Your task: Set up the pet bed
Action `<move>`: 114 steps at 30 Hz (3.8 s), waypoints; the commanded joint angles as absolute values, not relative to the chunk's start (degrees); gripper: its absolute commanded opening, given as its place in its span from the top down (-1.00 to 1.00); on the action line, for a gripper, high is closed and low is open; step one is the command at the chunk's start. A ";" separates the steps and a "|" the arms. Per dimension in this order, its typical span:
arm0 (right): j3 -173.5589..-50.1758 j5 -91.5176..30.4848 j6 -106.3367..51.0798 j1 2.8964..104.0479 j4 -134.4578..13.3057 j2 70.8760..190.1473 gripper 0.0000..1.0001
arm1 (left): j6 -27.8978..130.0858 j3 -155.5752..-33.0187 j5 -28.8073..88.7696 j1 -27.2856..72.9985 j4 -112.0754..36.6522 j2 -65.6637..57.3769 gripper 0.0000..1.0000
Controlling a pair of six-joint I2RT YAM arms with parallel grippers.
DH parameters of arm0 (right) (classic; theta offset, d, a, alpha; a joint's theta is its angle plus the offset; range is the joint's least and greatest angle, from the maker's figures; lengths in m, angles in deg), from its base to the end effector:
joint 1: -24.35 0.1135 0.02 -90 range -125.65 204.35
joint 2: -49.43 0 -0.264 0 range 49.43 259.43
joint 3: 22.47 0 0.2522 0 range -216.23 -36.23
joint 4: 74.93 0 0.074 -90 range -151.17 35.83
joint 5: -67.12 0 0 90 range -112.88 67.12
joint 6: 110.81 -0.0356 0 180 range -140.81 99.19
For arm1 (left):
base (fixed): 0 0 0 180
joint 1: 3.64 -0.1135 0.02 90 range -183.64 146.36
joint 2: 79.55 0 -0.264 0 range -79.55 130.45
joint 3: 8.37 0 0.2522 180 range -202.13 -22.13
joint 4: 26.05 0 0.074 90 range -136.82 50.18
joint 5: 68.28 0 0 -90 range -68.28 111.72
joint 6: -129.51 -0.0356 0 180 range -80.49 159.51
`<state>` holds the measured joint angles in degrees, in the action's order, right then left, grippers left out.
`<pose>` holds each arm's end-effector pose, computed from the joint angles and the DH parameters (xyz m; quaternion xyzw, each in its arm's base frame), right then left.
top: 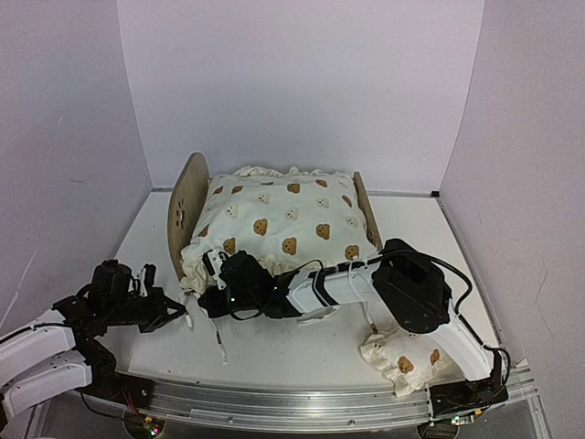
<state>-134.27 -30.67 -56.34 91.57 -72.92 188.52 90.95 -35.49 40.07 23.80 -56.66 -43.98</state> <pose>0.2042 0.4988 0.1173 -0.2681 0.8189 0.4304 0.2689 0.1177 -0.0737 0.1621 -0.1182 0.8860 -0.3809 0.2364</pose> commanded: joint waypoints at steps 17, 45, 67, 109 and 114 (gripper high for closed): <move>-137.22 -36.53 -49.63 91.57 -67.68 184.97 0.99 | 91.52 -41.71 31.07 35.56 -55.86 -39.01 0.16; -134.89 -38.96 -51.05 91.96 -72.59 182.95 1.00 | 85.03 -42.34 36.00 21.93 -40.67 -28.86 -0.39; -128.47 -29.70 -53.66 92.99 -78.98 179.33 1.00 | 76.78 -58.53 45.75 25.33 -43.14 -16.37 1.00; -134.78 -29.19 -46.43 92.42 -72.53 181.95 0.93 | 93.10 -41.88 33.97 25.68 -56.35 -47.81 0.17; -134.60 -30.59 -46.55 92.43 -73.18 182.15 0.94 | 96.37 -37.87 38.05 24.56 -43.14 -44.16 0.39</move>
